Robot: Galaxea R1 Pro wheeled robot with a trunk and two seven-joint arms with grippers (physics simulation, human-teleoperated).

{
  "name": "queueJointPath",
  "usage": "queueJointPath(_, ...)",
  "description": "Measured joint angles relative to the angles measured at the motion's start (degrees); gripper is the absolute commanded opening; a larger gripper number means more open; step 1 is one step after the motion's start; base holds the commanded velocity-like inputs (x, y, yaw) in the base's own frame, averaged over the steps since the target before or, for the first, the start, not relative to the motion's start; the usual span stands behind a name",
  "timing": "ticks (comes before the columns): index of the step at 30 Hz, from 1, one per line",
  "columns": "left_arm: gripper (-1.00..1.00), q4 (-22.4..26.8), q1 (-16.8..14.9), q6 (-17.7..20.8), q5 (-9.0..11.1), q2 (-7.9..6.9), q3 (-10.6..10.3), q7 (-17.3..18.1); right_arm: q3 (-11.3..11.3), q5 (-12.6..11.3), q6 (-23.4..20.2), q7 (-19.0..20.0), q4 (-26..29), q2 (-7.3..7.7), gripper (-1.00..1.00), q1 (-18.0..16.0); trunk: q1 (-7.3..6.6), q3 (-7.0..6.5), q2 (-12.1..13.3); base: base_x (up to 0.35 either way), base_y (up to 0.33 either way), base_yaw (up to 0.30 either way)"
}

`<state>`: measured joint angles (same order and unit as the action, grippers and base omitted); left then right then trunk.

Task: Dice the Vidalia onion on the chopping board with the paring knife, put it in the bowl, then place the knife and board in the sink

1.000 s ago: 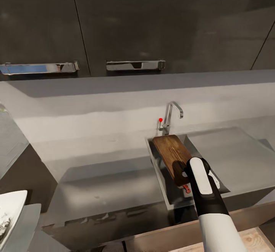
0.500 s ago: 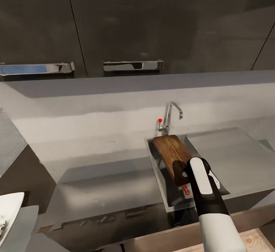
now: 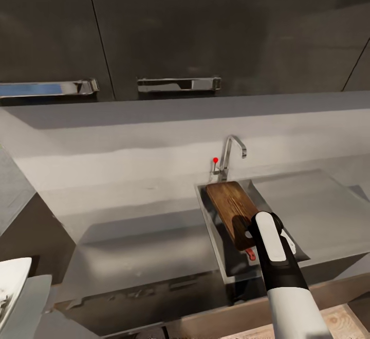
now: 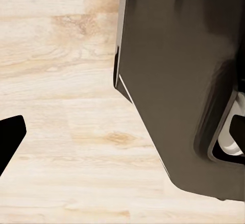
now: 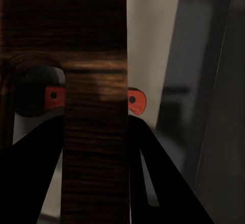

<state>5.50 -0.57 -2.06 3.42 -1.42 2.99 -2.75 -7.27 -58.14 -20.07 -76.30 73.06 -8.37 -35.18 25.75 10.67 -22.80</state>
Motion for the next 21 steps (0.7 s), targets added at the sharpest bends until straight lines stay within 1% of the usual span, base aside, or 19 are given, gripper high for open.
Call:
queueJointPath(8,1.0,0.0,0.0,-0.02,-0.01,0.0,0.0,0.0,0.0,0.01,0.0,0.0,0.0,0.03,-1.0,0.0,0.0,0.75,0.0,0.0,0.0,0.0)
queueJointPath(14,1.0,0.0,0.0,-0.03,0.0,0.0,0.0,0.0,-0.02,0.03,0.0,0.0,0.0,0.03,-1.0,0.0,0.0,1.31,0.0,0.0,-0.071,0.0)
queueJointPath(21,1.0,0.0,0.0,-0.03,0.0,0.0,0.0,0.0,-0.01,0.0,0.0,0.0,0.0,0.05,-1.0,0.0,0.0,1.96,0.0,0.0,-0.005,0.0)
